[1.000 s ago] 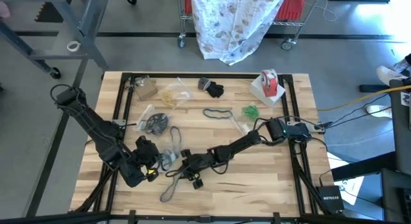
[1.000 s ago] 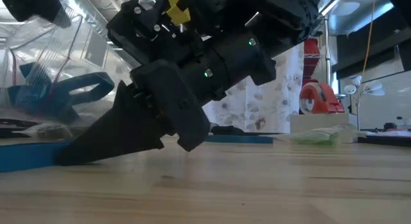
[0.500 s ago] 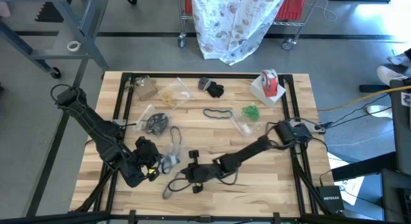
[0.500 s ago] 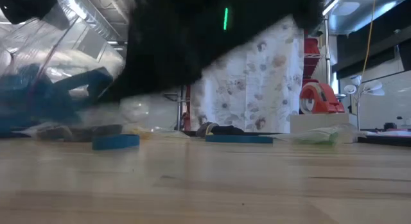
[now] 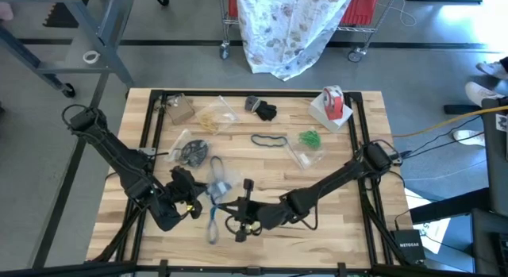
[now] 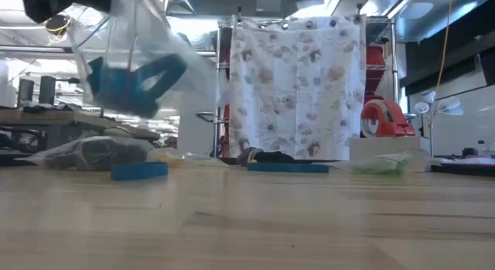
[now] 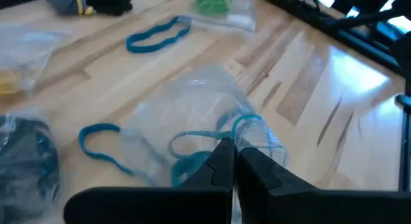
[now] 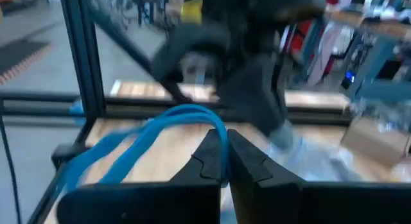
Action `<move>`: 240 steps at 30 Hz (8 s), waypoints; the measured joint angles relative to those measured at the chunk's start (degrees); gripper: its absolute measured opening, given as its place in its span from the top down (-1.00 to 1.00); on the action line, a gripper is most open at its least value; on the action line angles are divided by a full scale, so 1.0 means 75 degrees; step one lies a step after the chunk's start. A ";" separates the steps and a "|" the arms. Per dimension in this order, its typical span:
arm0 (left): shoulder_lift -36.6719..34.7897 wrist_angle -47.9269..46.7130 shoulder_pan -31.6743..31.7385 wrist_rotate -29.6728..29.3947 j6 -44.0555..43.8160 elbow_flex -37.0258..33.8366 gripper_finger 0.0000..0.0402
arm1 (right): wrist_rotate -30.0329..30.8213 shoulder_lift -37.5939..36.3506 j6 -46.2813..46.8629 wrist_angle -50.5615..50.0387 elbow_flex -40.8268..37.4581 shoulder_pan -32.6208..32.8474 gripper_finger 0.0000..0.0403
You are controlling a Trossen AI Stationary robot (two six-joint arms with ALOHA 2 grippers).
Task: Sort rubber bands
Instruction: Put the blue rubber band into the transparent zip bag
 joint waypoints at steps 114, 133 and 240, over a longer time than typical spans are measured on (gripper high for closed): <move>0.2747 0.1686 0.0696 0.1651 0.0497 0.0000 1.00 | -0.2753 0.1050 0.3285 -0.2115 -0.0750 -0.0640 -0.16; 0.2744 0.1694 0.0690 0.1651 0.0497 -0.0003 1.00 | -0.1908 0.1948 0.1498 -0.0614 -0.0671 -0.0569 -0.11; 0.2744 0.1811 0.0618 0.1802 0.1348 -0.0003 1.00 | -0.1680 0.2273 0.2273 -0.4674 0.1165 -0.0656 0.94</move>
